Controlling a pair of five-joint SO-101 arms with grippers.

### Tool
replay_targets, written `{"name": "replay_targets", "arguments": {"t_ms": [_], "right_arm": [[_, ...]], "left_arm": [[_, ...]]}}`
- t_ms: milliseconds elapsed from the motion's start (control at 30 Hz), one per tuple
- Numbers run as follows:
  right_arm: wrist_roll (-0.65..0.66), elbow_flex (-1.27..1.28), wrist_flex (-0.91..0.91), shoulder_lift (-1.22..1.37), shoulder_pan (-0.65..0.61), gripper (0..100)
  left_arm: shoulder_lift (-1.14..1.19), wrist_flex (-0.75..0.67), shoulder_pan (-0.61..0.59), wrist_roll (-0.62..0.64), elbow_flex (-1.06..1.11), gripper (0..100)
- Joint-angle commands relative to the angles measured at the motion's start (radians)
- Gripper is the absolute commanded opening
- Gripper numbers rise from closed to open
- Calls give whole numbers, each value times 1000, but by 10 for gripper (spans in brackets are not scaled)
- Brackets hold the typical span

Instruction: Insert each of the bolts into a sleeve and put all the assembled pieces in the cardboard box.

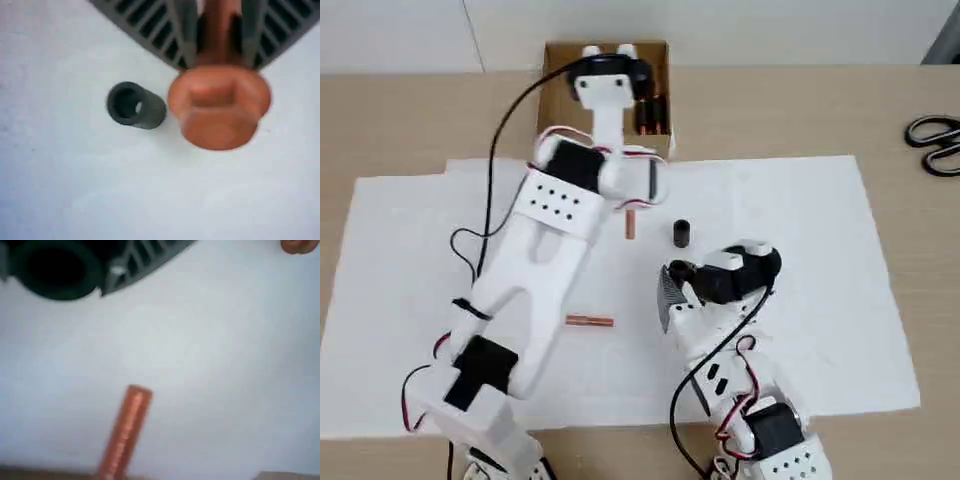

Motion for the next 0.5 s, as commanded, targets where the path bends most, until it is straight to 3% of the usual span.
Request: {"name": "replay_targets", "arguments": {"t_ms": [0,167,333,400,467], "right_arm": [[-9,8,-28,-16,-4,4],[-9,8,-28,-16,-4,4],[-9,8,-27,-16,-4,4],[-9,8,-27,-16,-4,4],[-9,8,-27,-16,-4,4]], "left_arm": [[-78,-29,57,38,-7,5],[-259,2,132,60,-7,5],[-439,61,132,63,39,5],[-466,41,101,66,119,5],[-494,-64,64,75,251,5]]}}
